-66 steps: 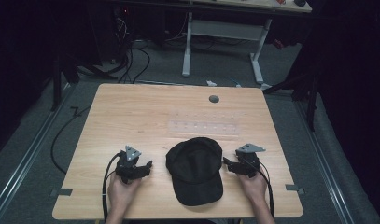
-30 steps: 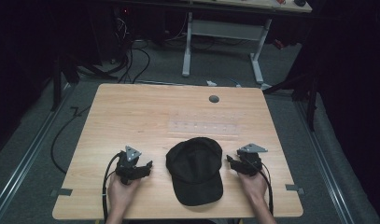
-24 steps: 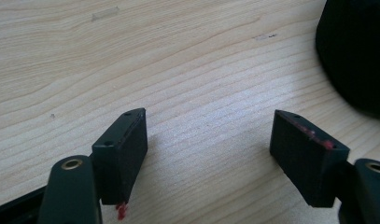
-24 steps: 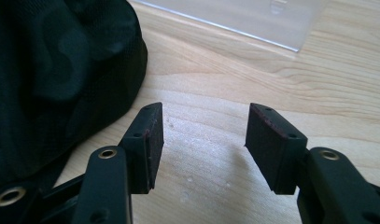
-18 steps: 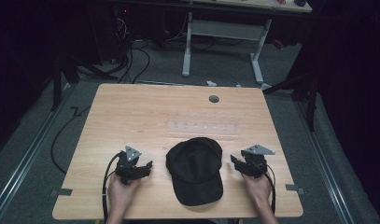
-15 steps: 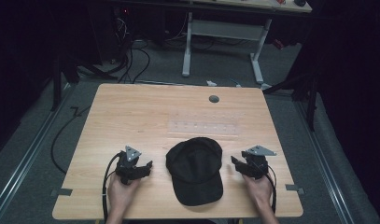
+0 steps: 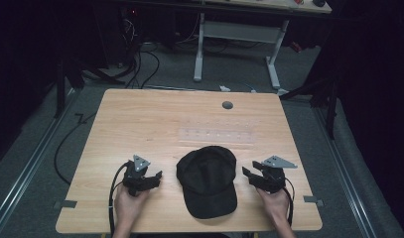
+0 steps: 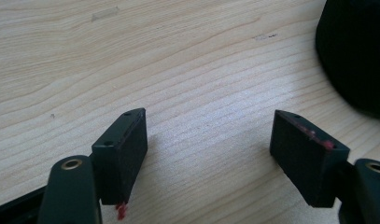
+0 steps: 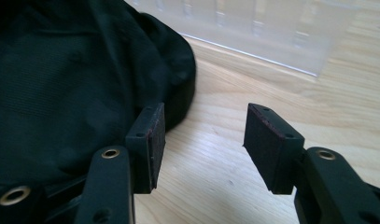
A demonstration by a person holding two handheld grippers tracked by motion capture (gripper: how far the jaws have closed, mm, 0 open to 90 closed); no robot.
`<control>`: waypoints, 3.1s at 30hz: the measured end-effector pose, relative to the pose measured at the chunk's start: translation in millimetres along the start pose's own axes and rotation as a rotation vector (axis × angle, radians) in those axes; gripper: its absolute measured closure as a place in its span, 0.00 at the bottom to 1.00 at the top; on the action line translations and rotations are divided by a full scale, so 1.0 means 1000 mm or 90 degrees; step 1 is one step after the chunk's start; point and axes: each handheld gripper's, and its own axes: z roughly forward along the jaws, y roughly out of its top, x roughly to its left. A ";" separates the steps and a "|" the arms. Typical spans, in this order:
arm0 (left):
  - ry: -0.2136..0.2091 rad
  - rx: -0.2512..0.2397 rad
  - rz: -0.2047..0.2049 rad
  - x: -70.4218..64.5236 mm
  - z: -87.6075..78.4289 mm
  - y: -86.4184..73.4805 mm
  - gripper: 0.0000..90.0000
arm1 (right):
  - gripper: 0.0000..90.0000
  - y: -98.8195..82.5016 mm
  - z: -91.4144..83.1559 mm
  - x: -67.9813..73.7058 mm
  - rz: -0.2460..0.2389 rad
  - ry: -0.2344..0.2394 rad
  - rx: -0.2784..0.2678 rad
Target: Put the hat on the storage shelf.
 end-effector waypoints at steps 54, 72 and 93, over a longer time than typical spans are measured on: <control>-0.001 0.001 -0.002 0.000 0.000 0.000 0.30 | 0.90 0.036 0.046 0.022 -0.031 0.139 0.014; -0.001 0.001 -0.001 0.000 0.000 0.000 0.30 | 0.96 0.036 0.036 0.015 -0.032 0.190 -0.013; -0.001 0.000 -0.004 0.000 0.000 0.000 0.31 | 0.97 0.050 0.001 0.007 -0.028 0.206 -0.098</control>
